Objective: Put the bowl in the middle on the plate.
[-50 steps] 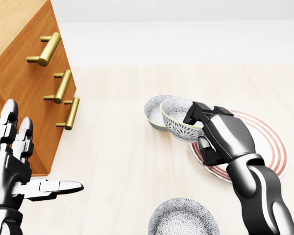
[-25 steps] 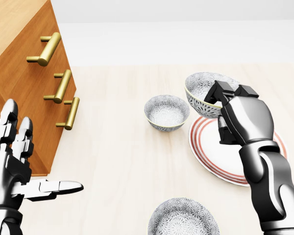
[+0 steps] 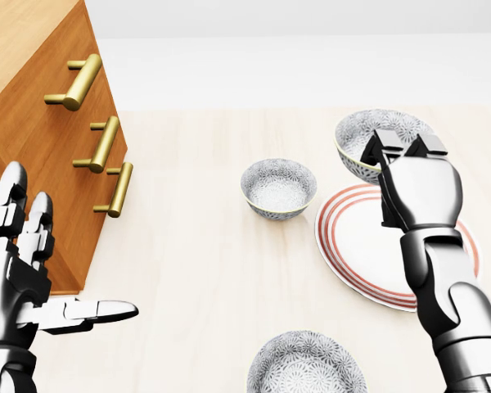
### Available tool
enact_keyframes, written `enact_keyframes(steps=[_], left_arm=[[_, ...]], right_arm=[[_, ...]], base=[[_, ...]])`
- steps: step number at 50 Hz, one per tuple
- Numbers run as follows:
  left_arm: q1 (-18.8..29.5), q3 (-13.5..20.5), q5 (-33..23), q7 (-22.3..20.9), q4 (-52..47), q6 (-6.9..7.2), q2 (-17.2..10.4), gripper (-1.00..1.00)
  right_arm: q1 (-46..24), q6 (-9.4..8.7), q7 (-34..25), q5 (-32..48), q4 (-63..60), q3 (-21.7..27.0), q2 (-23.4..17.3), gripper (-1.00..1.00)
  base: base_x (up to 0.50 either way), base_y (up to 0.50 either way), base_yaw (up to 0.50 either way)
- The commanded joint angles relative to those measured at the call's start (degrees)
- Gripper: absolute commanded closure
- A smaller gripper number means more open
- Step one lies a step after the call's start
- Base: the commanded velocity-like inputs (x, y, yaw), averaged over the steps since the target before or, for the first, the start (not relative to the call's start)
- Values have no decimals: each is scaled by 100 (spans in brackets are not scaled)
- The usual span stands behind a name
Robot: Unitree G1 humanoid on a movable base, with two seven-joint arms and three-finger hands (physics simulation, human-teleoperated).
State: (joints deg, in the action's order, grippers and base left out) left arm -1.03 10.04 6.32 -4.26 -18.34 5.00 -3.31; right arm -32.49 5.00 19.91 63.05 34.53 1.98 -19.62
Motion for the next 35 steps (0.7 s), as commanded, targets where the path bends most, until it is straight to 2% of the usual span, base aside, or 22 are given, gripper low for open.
enact_keyframes(steps=[1, 17, 35], left_arm=[[-8, 4, -2, -6, 6, 0, -2, -100], [-31, -10, -24, -12, 80, 0, 9, -100], [-30, -14, -25, -7, 84, 0, 10, -100]], right_arm=[[-691, 0, 1009, 674, 1631, -215, -130, 100], [-1268, 0, 1009, 755, 3698, -497, -241, 100], [-1209, 0, 1009, 563, 4040, -540, -283, 100]], base=[[0, 0, 0], [0, 0, 0], [0, 0, 0]])
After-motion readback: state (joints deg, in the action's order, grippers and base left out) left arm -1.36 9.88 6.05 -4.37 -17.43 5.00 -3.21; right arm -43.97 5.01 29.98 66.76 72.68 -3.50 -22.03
